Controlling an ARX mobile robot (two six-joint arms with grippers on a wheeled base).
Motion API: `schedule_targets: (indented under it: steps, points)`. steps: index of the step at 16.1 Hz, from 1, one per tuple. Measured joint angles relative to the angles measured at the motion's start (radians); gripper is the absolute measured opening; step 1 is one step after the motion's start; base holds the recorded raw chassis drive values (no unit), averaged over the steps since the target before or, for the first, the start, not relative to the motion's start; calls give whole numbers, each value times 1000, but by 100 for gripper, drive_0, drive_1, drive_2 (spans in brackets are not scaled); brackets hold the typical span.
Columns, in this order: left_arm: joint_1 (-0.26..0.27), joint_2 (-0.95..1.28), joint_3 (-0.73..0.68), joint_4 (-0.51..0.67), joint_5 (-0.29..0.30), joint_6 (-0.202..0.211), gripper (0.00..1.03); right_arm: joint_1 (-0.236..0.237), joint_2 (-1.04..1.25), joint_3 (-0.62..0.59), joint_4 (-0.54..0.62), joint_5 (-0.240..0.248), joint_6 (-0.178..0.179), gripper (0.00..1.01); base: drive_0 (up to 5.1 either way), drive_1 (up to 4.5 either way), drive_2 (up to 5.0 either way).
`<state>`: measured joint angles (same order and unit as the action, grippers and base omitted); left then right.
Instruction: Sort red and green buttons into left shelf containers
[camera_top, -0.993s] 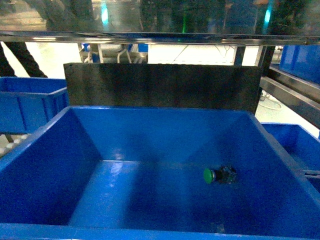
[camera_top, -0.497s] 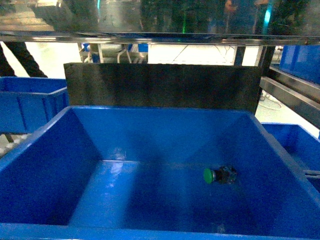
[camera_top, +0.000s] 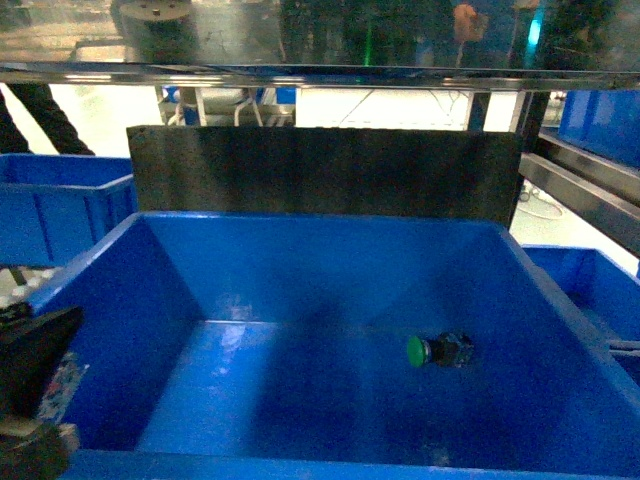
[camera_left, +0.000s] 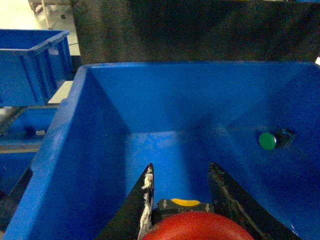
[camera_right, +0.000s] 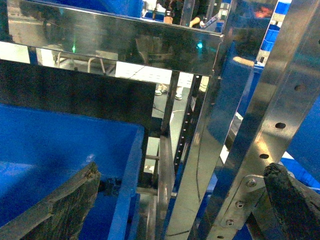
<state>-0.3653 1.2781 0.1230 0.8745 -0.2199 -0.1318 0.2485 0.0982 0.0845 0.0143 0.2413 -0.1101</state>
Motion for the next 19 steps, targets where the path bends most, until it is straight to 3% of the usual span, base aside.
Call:
schedule_targets:
  steps: [1,4,10,11,14,17,19]
  points:
    - [-8,208,89,80,-1,2,28,0,0,0,0,0,0,98,0,0,0]
    - [-19,423,250,68,-2,8,28,0,0,0,0,0,0,98,0,0,0]
    - [-22,656,545,-183,40,8,28,0,0,0,0,0,0,98,0,0,0]
    - [-22,668,568,-185,43,3,33,0,0,0,0,0,0,98,0,0,0]
    - [-19,669,579,-148,48,-15,66,0,0,0,0,0,0,98,0,0,0]
    - [-18,600,481,-80,49,-25,98,0,0,0,0,0,0,98,0,0,0]
    - [-4,521,378,-13,47,-30,98,0,0,0,0,0,0,98,0,0,0]
